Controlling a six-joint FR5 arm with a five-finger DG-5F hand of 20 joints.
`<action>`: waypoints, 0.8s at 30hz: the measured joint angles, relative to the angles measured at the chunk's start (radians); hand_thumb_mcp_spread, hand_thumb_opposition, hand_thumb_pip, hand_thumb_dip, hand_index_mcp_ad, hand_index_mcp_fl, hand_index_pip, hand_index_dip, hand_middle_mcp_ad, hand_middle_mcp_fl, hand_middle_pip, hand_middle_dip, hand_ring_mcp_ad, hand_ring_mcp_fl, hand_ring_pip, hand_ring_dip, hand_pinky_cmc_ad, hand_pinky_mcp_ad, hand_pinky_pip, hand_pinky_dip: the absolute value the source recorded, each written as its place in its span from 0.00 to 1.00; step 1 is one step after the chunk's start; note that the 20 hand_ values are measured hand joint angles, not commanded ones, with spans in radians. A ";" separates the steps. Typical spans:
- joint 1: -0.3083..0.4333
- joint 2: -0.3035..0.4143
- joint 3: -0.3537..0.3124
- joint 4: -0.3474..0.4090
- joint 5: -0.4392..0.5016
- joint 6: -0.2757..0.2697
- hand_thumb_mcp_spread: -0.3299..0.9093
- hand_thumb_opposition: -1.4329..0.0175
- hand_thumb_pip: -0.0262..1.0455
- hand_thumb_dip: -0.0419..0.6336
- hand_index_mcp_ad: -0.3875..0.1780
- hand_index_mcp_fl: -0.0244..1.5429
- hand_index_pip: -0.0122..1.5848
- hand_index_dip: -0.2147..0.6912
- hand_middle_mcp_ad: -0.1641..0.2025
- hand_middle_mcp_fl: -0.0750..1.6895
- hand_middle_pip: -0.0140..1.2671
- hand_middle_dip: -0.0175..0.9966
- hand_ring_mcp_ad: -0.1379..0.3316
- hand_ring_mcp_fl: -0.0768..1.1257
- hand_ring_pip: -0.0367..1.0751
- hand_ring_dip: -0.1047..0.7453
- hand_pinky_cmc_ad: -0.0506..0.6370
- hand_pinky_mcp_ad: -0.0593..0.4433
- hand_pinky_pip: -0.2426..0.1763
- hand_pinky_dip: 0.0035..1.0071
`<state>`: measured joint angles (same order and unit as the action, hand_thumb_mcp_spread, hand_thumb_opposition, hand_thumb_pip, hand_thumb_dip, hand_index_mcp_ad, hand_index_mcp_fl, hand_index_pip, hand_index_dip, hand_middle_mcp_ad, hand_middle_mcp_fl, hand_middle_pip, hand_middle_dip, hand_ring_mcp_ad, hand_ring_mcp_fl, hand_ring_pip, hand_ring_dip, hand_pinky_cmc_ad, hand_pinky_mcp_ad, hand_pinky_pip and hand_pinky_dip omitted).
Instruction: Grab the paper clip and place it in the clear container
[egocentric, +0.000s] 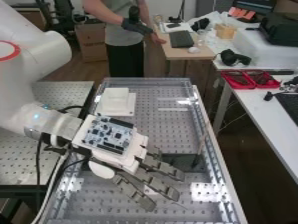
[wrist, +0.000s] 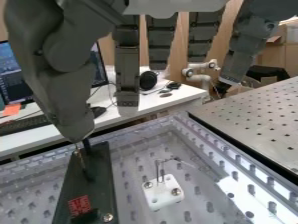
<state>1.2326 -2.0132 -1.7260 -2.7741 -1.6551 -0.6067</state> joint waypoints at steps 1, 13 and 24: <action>-0.008 -0.013 0.010 0.004 -0.010 0.002 0.54 0.45 0.65 0.39 0.56 0.13 0.75 0.21 0.55 0.08 0.12 0.17 0.64 0.06 0.12 0.23 0.63 0.77 0.36 0.51; -0.087 -0.124 0.120 0.000 -0.144 -0.044 0.56 0.44 0.68 0.44 0.53 0.11 0.94 0.34 0.55 0.08 0.11 0.17 0.61 0.06 0.12 0.24 0.61 0.73 0.37 0.45; -0.126 -0.175 0.165 0.007 -0.231 -0.082 0.57 0.43 0.69 0.46 0.52 0.10 0.97 0.36 0.55 0.08 0.11 0.17 0.60 0.06 0.12 0.24 0.61 0.73 0.37 0.41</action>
<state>1.1066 -2.1886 -1.5609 -2.7675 -1.8858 -0.6884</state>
